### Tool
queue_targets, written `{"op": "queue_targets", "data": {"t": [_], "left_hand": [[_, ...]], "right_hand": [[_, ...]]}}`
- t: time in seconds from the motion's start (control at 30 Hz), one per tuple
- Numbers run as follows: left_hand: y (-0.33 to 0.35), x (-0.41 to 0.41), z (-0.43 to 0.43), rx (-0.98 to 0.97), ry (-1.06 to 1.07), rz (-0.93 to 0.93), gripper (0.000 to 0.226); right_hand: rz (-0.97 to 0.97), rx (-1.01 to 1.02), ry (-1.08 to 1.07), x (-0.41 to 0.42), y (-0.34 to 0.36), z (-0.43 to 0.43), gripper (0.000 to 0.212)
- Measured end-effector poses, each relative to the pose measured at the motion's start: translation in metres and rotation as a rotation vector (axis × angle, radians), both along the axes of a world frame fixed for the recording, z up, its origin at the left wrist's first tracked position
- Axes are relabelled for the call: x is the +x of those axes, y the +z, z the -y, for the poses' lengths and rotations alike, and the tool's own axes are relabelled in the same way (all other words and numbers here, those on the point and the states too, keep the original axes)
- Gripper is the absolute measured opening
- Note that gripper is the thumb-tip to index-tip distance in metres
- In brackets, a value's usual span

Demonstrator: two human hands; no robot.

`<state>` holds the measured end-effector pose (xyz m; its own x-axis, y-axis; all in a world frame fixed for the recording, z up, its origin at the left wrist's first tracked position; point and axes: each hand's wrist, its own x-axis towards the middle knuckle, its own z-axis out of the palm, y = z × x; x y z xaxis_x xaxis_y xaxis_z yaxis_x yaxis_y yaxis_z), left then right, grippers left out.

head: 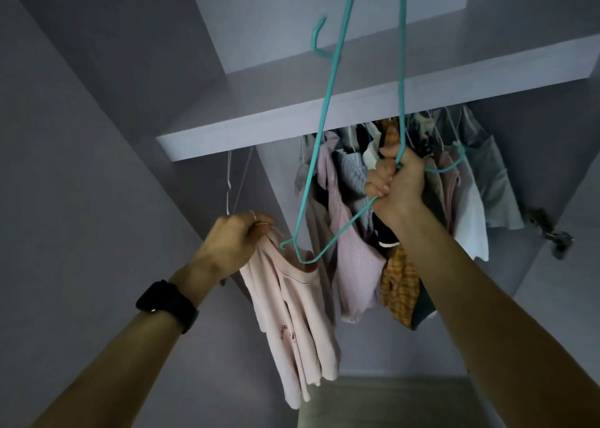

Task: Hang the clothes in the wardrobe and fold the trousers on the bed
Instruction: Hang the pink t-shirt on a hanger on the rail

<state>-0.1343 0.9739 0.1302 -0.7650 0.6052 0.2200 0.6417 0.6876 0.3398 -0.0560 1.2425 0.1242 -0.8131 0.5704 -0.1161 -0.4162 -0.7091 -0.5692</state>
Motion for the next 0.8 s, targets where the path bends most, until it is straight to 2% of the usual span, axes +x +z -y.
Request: {"op": "queue_targets", "data": {"t": [0.13,0.3,0.43,0.53,0.63,0.73,0.8], "left_hand": [[0.017,0.000,0.009,0.027,0.019,0.044,0.023],[0.029,0.008,0.007,0.139,-0.007,0.135,0.025],[0.031,0.007,0.003,0.163,-0.018,0.177,0.027],[0.027,0.000,0.006,0.288,-0.018,0.223,0.026],[0.029,-0.009,0.010,0.464,-0.012,0.315,0.027],[0.027,-0.013,0.012,0.571,0.032,0.368,0.028],[0.020,-0.013,0.015,0.545,0.102,0.340,0.025]], "right_hand": [[0.027,0.016,0.061,-0.008,-0.009,0.011,0.054],[0.047,0.037,0.076,-0.016,-0.010,0.028,0.055],[-0.033,0.022,0.072,-0.022,0.006,0.027,0.051],[-0.040,0.073,0.114,-0.026,0.009,0.018,0.053],[0.162,0.260,0.141,-0.026,-0.016,0.014,0.048],[0.419,0.665,0.079,-0.015,-0.056,0.006,0.037],[0.473,0.878,0.037,-0.006,-0.074,-0.004,0.044]]}}
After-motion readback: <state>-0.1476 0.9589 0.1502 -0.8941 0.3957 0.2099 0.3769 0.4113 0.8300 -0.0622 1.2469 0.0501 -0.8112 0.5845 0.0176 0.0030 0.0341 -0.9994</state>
